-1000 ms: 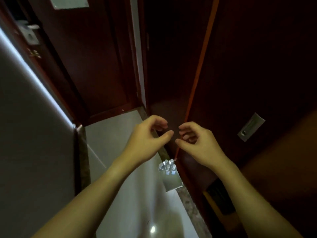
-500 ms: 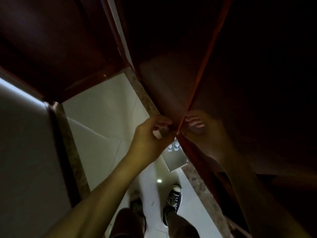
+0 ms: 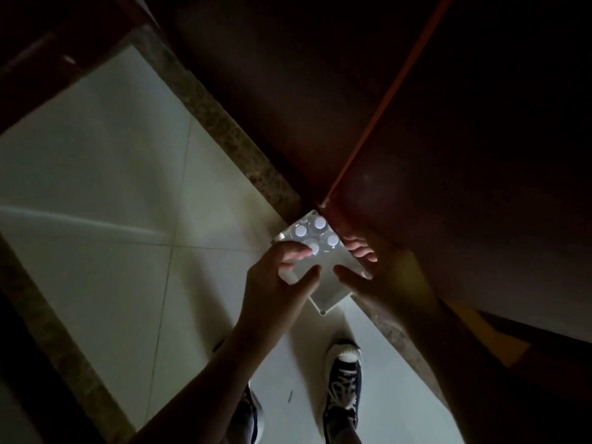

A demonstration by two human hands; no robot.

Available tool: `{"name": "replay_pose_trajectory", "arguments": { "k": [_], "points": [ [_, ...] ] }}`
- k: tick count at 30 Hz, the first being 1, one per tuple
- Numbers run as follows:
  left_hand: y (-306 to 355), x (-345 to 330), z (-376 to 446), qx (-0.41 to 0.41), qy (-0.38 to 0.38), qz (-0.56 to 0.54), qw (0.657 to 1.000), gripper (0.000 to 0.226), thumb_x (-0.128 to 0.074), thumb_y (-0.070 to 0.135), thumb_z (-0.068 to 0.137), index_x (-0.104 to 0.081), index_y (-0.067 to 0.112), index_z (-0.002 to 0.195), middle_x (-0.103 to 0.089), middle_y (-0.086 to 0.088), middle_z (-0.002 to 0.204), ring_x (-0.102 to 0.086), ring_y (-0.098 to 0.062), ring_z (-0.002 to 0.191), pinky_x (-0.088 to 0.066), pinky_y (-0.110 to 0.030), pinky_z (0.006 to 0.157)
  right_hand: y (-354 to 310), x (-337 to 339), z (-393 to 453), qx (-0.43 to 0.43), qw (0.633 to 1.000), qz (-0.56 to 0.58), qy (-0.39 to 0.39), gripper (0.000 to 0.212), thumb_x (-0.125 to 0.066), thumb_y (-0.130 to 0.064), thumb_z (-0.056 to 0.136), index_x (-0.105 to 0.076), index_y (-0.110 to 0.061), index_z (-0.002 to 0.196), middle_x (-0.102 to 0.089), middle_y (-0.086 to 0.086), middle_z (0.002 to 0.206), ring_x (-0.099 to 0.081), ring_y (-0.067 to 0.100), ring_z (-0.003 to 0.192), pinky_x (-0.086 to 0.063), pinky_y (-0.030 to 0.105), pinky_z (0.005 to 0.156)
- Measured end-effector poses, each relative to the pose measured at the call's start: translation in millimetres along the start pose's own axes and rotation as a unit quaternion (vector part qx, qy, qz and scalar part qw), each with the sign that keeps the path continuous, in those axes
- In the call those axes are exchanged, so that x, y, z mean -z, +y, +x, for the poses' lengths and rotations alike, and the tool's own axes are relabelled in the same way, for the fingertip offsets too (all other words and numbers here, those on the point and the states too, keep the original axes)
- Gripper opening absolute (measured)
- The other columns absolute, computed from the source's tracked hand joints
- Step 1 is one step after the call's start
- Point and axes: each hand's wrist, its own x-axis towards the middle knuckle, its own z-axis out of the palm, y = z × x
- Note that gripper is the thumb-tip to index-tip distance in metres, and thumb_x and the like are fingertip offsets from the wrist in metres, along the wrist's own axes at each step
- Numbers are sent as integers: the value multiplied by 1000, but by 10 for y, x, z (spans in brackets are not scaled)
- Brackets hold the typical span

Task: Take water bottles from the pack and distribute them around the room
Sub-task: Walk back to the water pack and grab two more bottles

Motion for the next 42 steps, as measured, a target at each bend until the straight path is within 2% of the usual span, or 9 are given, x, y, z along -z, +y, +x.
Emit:
{"name": "replay_pose_trajectory", "arguments": {
  "k": [8, 11, 15, 19, 23, 28, 32, 38, 42],
  "points": [
    [-2090, -1148, 723, 38, -9, 57, 998, 47, -74, 20, 82, -58, 16, 126, -65, 2, 128, -59, -9, 119, -50, -35, 102, 1820, -1107, 1055, -49, 997, -59, 15, 53, -79, -31, 74, -58, -24, 122, -63, -8, 119, -60, 10, 108, -52, 36, 94],
    [-2582, -1590, 857, 87, 11, 35, 996, 63, -75, 18, 82, -47, 16, 139, -56, -2, 138, -52, -10, 124, -45, -24, 105, 2418, -1515, 1338, -71, 996, -44, 12, 64, -81, -32, 70, -53, -27, 128, -60, -6, 126, -58, 14, 116, -50, 39, 98],
    [-3009, -1947, 956, 49, 75, 53, 995, 70, -78, 12, 79, -46, 13, 141, -55, -3, 141, -49, -5, 123, -30, 3, 96, 2883, -1852, 1551, -70, 996, 22, 46, 72, -85, -22, 64, -51, -36, 126, -61, -18, 115, -62, 14, 110, -55, 40, 91],
    [-3264, -2131, 1045, 32, 115, 51, 992, 69, -85, 22, 74, -53, 12, 135, -63, -4, 133, -59, -15, 122, -38, -7, 99, 3039, -2002, 1700, -55, 996, 30, 63, 57, -92, -25, 60, -59, -35, 106, -67, -22, 95, -64, -5, 92, -54, 33, 83],
    [-3288, -2101, 1109, 10, 129, 35, 991, 63, -87, 21, 71, -59, 9, 127, -69, -4, 120, -64, -17, 111, -44, -13, 97, 3027, -1973, 1779, -64, 996, 48, 49, 57, -93, -23, 57, -63, -36, 103, -72, -15, 92, -68, 7, 90, -56, 40, 83],
    [-2808, -1755, 892, 8, 107, 18, 994, 55, -86, 28, 72, -60, 18, 119, -69, 8, 112, -66, -8, 104, -52, -21, 92, 2632, -1742, 1503, -60, 995, 71, 35, 72, -94, -23, 54, -56, -38, 114, -71, -14, 103, -67, 7, 99, -55, 41, 88],
    [-1970, -1210, 707, -11, 81, -24, 996, 59, -83, 38, 71, -61, 17, 121, -72, 6, 113, -68, -12, 105, -56, -39, 90, 1824, -1175, 1185, -52, 991, 123, 18, 62, -94, -18, 55, -59, -39, 102, -70, -30, 90, -65, -10, 87, -51, 12, 76],
    [-304, -205, 627, -51, 60, -84, 993, 63, -86, 30, 68, -60, 15, 123, -72, 2, 110, -70, -15, 100, -59, -33, 82, 226, -118, 912, 34, 979, 202, -20, 44, -85, -3, 56, -68, -16, 94, -75, 1, 85, -73, 16, 85, -57, 34, 74],
    [921, 532, 543, -84, 78, -92, 989, 66, -85, 29, 66, -57, 18, 124, -71, 3, 111, -71, -12, 99, -60, -31, 79, -998, 491, 807, 122, 946, 296, -51, 55, -71, 13, 57, -48, 12, 108, -61, 21, 87, -65, 28, 81, -51, 38, 69]
  ]
}}
